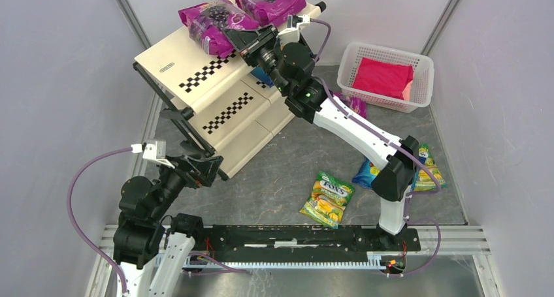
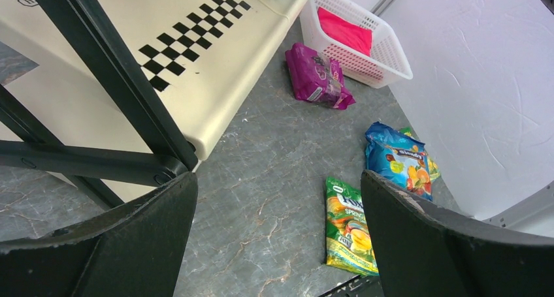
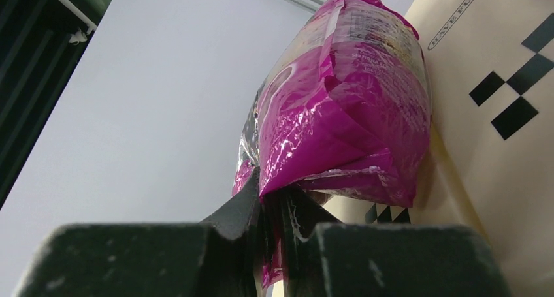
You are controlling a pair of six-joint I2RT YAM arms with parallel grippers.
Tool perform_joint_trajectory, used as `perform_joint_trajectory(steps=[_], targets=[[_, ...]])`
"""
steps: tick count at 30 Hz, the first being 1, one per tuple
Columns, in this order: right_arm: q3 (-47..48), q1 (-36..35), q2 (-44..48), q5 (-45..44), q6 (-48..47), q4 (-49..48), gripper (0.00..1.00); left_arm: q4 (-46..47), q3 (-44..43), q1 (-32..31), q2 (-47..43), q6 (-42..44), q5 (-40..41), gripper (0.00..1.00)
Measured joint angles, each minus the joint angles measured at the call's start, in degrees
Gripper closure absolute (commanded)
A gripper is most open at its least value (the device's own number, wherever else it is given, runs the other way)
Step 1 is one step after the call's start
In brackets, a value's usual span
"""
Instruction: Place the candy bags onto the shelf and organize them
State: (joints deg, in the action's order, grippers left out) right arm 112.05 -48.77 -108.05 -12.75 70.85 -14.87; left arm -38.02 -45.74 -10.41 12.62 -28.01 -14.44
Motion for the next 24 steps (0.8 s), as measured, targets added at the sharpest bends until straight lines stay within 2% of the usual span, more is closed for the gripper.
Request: perform_joint_trajectory(steps=[9,16,19,24], targets=[[1.11,0.09,-0.74,-4.35,-5.05,0.37,0.94,0.00,0.07,0.00,0.00,0.02,0.00,0.00],[1.11,0.66,-0.76,-5.38,-6.88,0.37,0.75,0.02,0.07,0.00,0.02,0.02,0.00,0.00],[1.09,0.72,-0.76,-4.61,-7.10,0.35,0.60,0.00,0.07,0.00,0.02,0.02,0.00,0.00],[0.63,1.22,-0.28,-2.43,-8.17,-1.20,0.45,0.02,0.07,0.00,0.02,0.00,-0.02,0.00]])
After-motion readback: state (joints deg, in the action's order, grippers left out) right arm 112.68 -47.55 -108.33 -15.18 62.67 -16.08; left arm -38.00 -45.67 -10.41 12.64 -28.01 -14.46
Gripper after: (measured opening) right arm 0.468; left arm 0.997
